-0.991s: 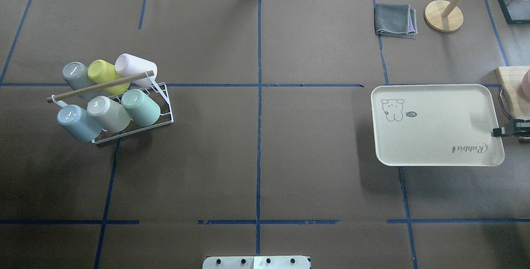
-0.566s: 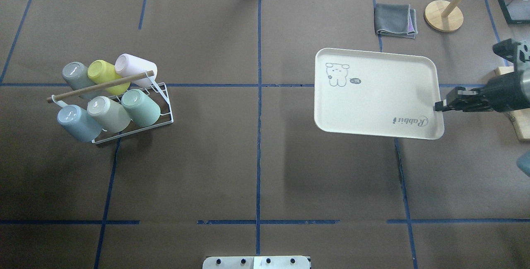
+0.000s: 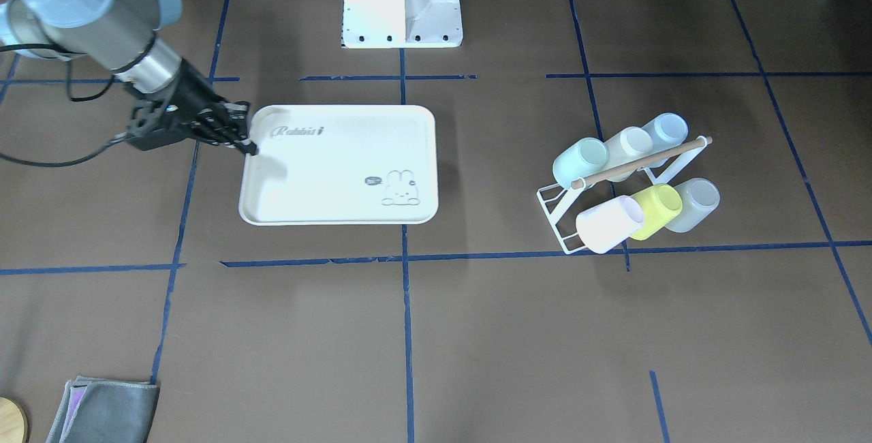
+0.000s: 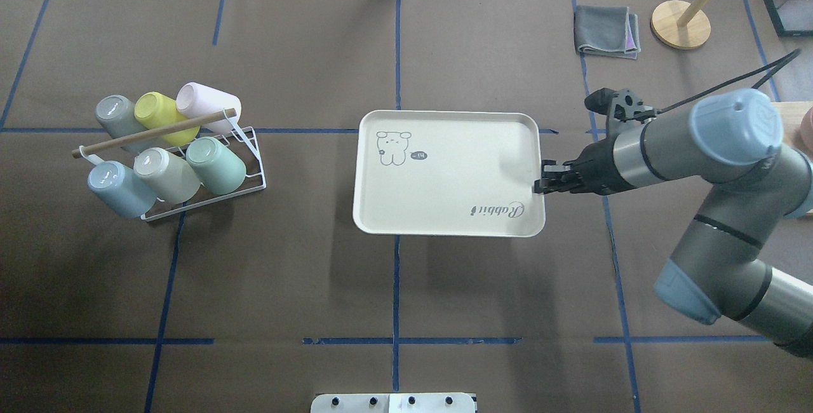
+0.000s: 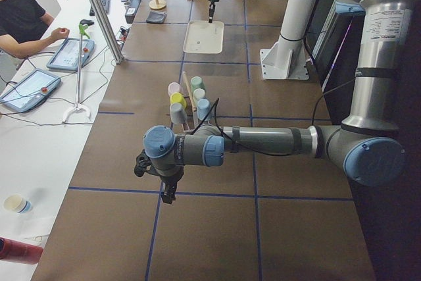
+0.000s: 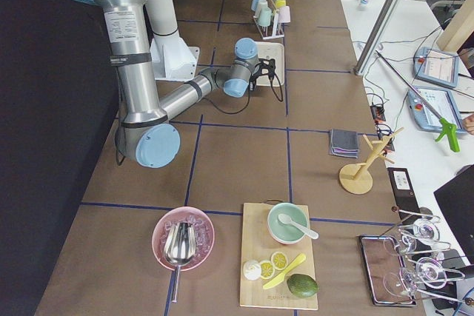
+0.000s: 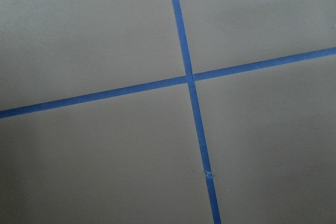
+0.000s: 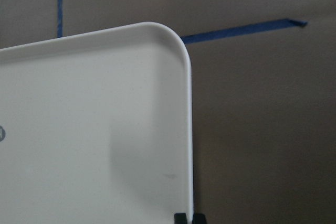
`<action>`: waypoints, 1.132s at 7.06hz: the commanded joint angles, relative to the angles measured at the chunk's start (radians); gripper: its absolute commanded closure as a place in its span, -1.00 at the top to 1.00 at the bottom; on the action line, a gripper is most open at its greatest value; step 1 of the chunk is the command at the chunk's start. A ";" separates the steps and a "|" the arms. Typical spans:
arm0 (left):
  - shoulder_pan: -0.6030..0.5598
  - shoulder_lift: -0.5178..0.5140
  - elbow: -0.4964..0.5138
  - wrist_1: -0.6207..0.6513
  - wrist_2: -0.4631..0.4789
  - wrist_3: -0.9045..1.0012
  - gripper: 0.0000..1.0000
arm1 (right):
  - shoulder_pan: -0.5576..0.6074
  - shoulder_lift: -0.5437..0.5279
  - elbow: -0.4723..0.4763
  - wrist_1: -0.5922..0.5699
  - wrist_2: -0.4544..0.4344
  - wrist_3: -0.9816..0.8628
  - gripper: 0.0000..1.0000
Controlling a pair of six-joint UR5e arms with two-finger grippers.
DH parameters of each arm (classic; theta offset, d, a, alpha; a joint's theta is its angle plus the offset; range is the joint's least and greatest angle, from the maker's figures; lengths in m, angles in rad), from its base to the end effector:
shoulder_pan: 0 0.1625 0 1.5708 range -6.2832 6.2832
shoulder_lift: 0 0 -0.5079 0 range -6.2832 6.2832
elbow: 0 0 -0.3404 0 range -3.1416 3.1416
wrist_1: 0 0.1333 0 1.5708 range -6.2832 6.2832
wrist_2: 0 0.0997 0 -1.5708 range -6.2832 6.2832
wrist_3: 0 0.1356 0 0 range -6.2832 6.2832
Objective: Pick up and place green cup on tray
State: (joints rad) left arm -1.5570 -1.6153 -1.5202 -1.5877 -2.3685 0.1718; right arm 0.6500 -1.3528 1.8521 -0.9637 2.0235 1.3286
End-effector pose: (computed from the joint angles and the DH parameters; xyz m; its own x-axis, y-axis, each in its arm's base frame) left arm -0.0298 -0.4642 0.7656 0.6855 0.1880 -0.7033 -0.1330 0.9822 0.1330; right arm -0.4029 -0.3992 0.4609 0.4020 0.0347 0.9150 -0.1406 0.9898 0.0243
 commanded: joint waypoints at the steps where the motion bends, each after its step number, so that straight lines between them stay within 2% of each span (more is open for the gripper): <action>1: 0.002 0.000 0.000 0.000 0.000 0.000 1.00 | -0.174 0.092 -0.020 -0.082 -0.161 0.024 -1.00; 2: 0.002 -0.001 0.002 0.000 0.000 0.000 1.00 | -0.205 0.101 -0.036 -0.090 -0.193 0.033 -1.00; 5: 0.000 -0.001 0.000 0.000 0.000 0.000 1.00 | -0.236 0.104 -0.056 -0.090 -0.215 0.054 -0.93; 7: 0.002 -0.003 -0.002 0.000 0.000 0.000 1.00 | -0.230 0.118 -0.051 -0.090 -0.215 0.053 0.99; 8: 0.002 -0.005 -0.012 0.002 0.002 0.000 1.00 | -0.221 0.118 -0.045 -0.090 -0.213 0.054 1.00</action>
State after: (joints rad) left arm -1.5561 -1.6184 -1.5244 -1.5873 -2.3681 0.1718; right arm 0.4210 -1.2381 1.8012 -1.0538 1.8092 1.3817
